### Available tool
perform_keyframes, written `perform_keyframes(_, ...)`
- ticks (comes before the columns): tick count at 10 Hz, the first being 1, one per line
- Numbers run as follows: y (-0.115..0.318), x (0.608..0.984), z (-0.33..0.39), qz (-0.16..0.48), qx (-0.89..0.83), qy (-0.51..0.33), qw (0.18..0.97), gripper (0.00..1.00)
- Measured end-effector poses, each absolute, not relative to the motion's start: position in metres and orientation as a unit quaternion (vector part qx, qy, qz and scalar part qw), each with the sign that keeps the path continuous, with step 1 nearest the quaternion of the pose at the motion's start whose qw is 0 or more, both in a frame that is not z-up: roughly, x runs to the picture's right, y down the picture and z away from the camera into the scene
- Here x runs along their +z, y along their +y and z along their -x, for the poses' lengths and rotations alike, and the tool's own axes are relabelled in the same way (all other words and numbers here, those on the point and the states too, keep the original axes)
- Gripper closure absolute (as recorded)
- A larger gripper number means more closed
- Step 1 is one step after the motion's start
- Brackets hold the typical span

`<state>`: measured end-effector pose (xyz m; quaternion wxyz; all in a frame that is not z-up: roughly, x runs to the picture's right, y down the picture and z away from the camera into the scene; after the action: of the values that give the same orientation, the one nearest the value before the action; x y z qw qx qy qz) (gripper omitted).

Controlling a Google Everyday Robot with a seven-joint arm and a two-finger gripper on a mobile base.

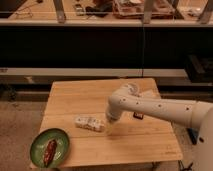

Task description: Stand the bottle upright

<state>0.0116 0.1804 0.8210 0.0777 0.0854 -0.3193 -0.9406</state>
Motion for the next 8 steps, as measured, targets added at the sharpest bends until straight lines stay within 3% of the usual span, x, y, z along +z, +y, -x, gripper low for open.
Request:
perform_keyframes(3,0.189,0.822,-0.010,-0.050,-0.935,-0.342,0.078,0.28)
perform_keyframes(8,0.201,0.829,-0.009,-0.046,-0.923,-0.361,0.121,0.28)
